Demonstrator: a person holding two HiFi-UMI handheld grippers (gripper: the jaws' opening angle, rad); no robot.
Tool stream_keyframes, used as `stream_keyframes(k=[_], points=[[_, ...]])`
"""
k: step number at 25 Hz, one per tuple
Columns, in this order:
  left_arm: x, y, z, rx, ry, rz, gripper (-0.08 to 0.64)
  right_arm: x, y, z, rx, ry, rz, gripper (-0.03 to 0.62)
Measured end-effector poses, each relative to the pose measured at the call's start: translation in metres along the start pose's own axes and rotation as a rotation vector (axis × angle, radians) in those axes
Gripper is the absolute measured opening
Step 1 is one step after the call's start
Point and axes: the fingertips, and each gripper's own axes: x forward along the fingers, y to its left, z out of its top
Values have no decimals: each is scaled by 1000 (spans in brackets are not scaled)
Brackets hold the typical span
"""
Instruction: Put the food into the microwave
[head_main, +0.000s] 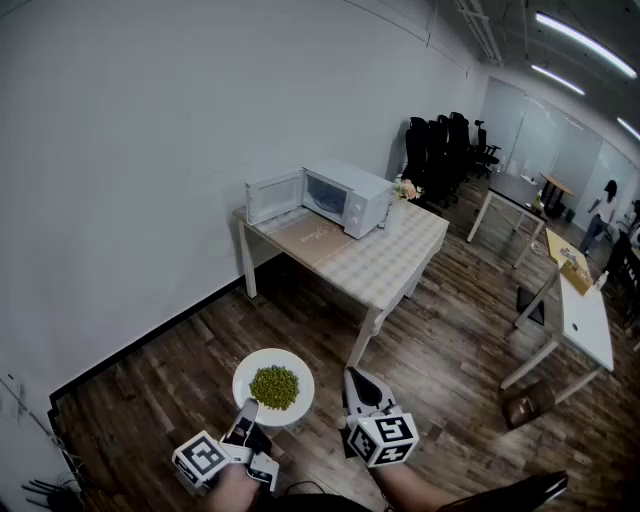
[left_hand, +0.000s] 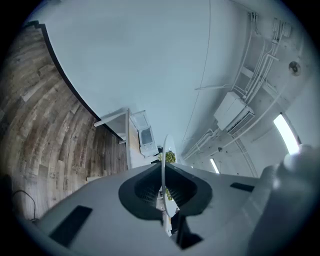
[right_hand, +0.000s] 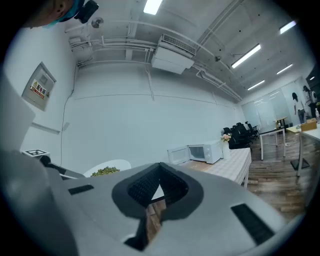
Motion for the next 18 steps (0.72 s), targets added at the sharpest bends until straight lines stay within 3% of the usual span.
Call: stream_keyframes(k=[5,9,18], points=[[-1,-1,6,-12,-11,-57,23,-1,5,1,-30,-18,-19,8],[-4,6,11,-20,-6,-31,23,2,10,-1,-18,-10,-17,8],[-15,14,27,-54,3,-57,23,5,26,-10,28,2,-26,8]])
